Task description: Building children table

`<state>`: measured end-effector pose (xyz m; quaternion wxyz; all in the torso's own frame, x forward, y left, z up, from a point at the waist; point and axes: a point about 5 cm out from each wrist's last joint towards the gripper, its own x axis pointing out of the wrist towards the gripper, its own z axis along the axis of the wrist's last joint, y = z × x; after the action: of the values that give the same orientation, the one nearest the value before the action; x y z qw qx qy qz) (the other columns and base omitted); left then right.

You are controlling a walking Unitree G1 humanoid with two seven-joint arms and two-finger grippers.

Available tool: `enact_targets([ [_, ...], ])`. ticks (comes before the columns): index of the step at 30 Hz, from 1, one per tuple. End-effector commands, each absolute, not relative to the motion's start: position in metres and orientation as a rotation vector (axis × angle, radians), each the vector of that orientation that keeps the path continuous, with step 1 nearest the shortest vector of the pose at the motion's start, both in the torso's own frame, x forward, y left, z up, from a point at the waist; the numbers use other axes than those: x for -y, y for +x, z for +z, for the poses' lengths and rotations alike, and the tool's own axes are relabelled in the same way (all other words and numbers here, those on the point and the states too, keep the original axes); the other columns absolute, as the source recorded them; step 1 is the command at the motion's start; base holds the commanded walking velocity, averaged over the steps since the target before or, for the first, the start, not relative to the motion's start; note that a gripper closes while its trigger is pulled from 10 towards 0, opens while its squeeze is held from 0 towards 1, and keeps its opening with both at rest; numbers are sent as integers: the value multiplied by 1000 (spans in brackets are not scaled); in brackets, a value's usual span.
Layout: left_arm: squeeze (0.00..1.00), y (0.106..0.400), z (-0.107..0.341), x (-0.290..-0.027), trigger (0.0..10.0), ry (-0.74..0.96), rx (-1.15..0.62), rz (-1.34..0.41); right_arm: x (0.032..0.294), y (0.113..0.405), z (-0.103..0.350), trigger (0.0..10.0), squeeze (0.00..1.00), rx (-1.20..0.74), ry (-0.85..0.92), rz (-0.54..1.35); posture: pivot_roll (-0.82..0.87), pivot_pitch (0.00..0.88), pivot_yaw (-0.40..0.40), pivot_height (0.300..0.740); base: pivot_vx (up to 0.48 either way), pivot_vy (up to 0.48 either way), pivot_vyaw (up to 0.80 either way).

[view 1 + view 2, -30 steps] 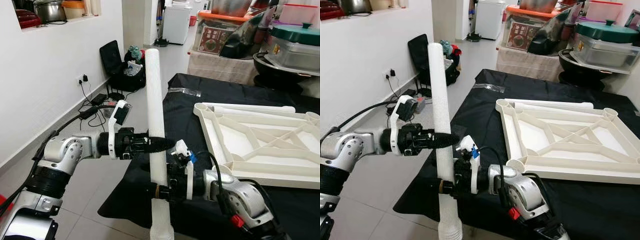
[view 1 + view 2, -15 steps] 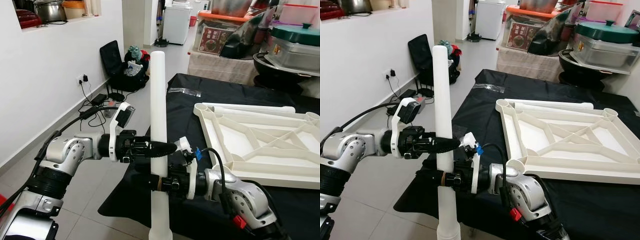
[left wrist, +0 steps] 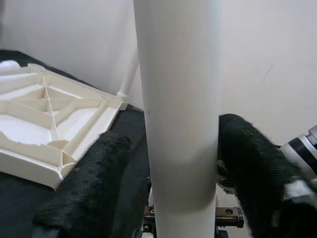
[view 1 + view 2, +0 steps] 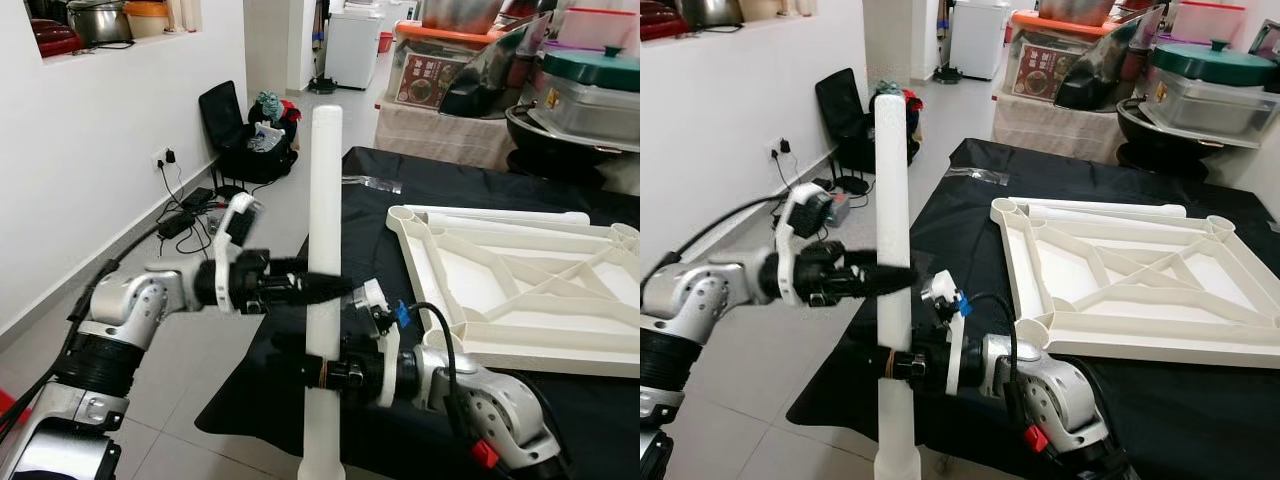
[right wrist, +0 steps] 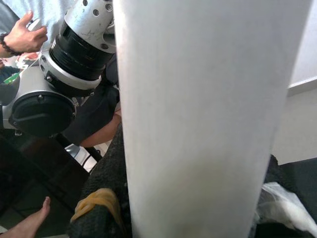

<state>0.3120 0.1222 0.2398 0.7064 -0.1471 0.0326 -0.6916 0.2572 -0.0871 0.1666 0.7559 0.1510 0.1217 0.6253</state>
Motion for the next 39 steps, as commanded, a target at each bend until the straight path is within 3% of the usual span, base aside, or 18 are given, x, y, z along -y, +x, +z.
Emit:
enact_targets([
  [1, 1000, 309, 245, -127, 10000, -322, -46, -1549, 90, 258, 168, 0, 0, -253, 322, 1344, 55, 0, -62, 740, 0, 0, 0],
  [7, 1000, 305, 251, -138, 10000, -336, -23, -1553, 100, 271, 168, 0, 0, -223, 320, 1235, 62, 0, -69, 740, 0, 0, 0],
  [10, 1000, 303, 261, -163, 10000, -348, 49, -1444, 134, 304, 171, 0, 0, -138, 341, 915, 68, 0, -81, 740, 0, 0, 0],
  [12, 1000, 303, 261, -163, 10000, -348, 49, -1444, 134, 304, 171, 0, 0, -138, 341, 915, 68, 0, -81, 740, 0, 0, 0],
  [15, 1000, 303, 270, -172, 10000, -332, 132, -1351, 154, 314, 173, 0, 0, -100, 358, 775, 70, 0, -87, 740, 0, 0, 0],
  [16, 1000, 305, 292, -178, 10000, -264, 269, -1220, 171, 321, 176, 0, 0, -62, 362, 644, 67, 0, -90, 740, 0, 0, 0],
  [18, 1000, 305, 292, -178, 10000, -264, 269, -1220, 171, 321, 176, 0, 0, -62, 362, 644, 67, 0, -90, 740, 0, 0, 0],
  [19, 1000, 309, 328, -179, 10000, -128, 456, -1032, 183, 327, 183, 0, 0, 3, 367, 530, 73, 0, -116, 740, 0, 0, 0],
  [21, 1000, 309, 328, -179, 10000, -128, 456, -1032, 183, 327, 183, 0, 0, 3, 367, 530, 73, 0, -116, 740, 0, 0, 0],
  [22, 0, 300, 361, -169, 10000, -34, 615, -1006, 183, 327, 191, 0, 0, 39, 389, 513, 77, 0, -126, 740, 0, 0, 0],
  [27, 0, 246, 452, -139, 10000, 125, 1047, -1060, 175, 325, 209, 0, 0, 101, 458, 544, 76, 0, -139, 740, 0, 0, 0],
  [30, 0, 236, 465, -135, 10000, 130, 1106, -1074, 174, 325, 212, 0, 0, 107, 475, 550, 78, 0, -142, 740, 0, 0, 0],
  [32, 0, 206, 492, -127, 10000, 122, 1260, -1145, 178, 330, 227, 0, 0, 131, 563, 544, 77, 0, -149, 740, 0, 0, 0],
  [39, 0, 193, 502, -122, 10000, 79, 1318, -1155, 186, 328, 230, 0, 0, -56, 583, 638, 66, 0, -154, 740, 0, 0, 0],
])
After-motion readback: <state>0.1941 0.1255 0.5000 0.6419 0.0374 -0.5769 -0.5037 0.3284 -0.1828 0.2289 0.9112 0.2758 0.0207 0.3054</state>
